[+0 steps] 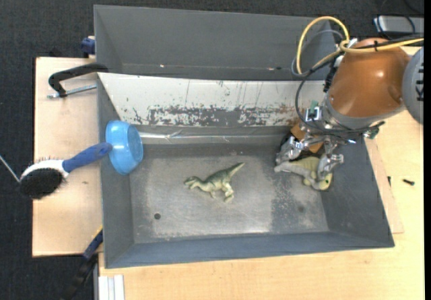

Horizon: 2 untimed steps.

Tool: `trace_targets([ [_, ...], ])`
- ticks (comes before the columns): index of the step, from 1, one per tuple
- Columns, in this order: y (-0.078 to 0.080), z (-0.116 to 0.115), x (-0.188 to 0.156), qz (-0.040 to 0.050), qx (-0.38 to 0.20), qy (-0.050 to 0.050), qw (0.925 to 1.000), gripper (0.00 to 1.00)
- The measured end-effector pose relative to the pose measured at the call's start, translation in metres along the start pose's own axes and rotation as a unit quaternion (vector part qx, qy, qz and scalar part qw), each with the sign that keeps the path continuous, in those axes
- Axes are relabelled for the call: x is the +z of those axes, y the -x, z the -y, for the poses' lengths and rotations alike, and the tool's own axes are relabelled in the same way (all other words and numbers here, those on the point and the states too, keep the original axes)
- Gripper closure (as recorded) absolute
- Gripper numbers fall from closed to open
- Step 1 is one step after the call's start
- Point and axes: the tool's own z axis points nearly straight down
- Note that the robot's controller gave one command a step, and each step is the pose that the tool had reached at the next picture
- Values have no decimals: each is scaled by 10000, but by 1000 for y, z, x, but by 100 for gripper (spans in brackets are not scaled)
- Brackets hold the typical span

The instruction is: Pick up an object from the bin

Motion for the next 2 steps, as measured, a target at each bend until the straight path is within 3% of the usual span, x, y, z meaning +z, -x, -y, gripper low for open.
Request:
trace_targets([
  [1,-12,2,0,-102,11,-12,9999,100],
  [2,-8,5,-126,-126,-447,-139,9988,100],
])
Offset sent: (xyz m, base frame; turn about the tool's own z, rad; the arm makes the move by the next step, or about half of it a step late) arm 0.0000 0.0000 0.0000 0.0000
